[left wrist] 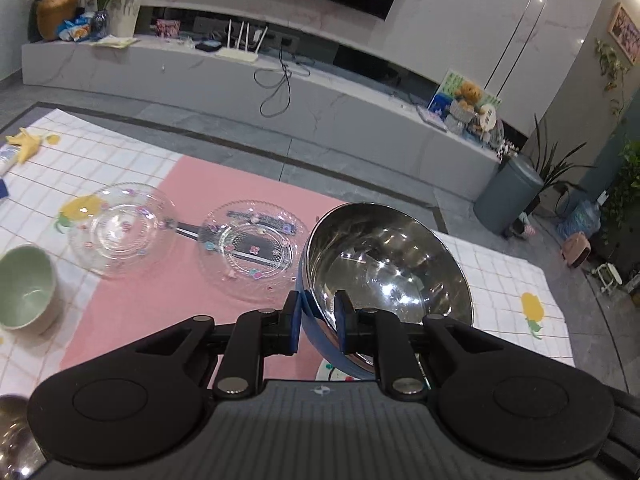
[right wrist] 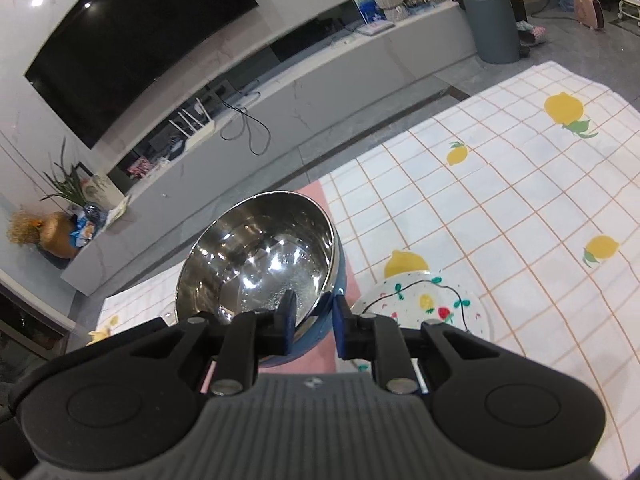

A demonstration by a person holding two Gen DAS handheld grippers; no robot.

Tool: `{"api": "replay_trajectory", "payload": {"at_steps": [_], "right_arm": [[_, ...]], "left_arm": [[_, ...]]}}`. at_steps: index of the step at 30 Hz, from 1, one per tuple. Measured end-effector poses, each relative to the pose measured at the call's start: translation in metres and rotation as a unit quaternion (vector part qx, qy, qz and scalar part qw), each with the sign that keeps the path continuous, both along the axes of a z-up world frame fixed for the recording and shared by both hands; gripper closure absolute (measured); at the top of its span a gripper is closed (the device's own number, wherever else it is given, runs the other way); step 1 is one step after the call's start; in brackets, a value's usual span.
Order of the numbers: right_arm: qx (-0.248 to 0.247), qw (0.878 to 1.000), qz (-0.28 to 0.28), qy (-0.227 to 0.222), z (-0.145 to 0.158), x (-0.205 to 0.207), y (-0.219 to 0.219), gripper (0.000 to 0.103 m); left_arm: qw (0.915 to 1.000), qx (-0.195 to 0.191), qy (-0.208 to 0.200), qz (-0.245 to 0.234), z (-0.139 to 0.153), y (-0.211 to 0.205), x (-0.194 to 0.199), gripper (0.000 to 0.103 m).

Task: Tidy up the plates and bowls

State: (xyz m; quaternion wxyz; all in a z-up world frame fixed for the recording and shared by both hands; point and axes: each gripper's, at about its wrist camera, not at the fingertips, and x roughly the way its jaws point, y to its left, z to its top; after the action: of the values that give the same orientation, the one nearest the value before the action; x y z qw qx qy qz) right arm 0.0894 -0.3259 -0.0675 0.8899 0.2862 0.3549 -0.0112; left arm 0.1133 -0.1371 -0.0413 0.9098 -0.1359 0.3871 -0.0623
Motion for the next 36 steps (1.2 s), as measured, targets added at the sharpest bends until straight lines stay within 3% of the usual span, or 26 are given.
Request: {"api": "replay_trajectory", "payload": {"at_steps": [9, 18, 28, 36], "right_arm": [[0.021, 0.999, 0.017, -0.034, 0.031, -0.066, 0.019, 0.086], [0.009, 0.997, 0.052, -0.063, 0.058, -0.12, 0.057, 0.085], [0.01, 0.993, 0.099, -0.07, 0.065, -0.146, 0.107, 0.085], [0.003, 0.99, 0.134, -0.048, 0.055, -0.153, 0.14, 0.085]], "left_arm": [[0.9995, -0.014, -0.019, 0.019, 0.031, 0.032, -0.053, 0.086], [0.9976, -0.038, -0.038, 0.045, 0.052, 0.077, -0.1, 0.086], [0.994, -0.056, -0.04, 0.085, 0.056, 0.135, -0.137, 0.086], [0.992, -0.067, -0.024, 0.104, 0.043, 0.169, -0.159, 0.086]]}}
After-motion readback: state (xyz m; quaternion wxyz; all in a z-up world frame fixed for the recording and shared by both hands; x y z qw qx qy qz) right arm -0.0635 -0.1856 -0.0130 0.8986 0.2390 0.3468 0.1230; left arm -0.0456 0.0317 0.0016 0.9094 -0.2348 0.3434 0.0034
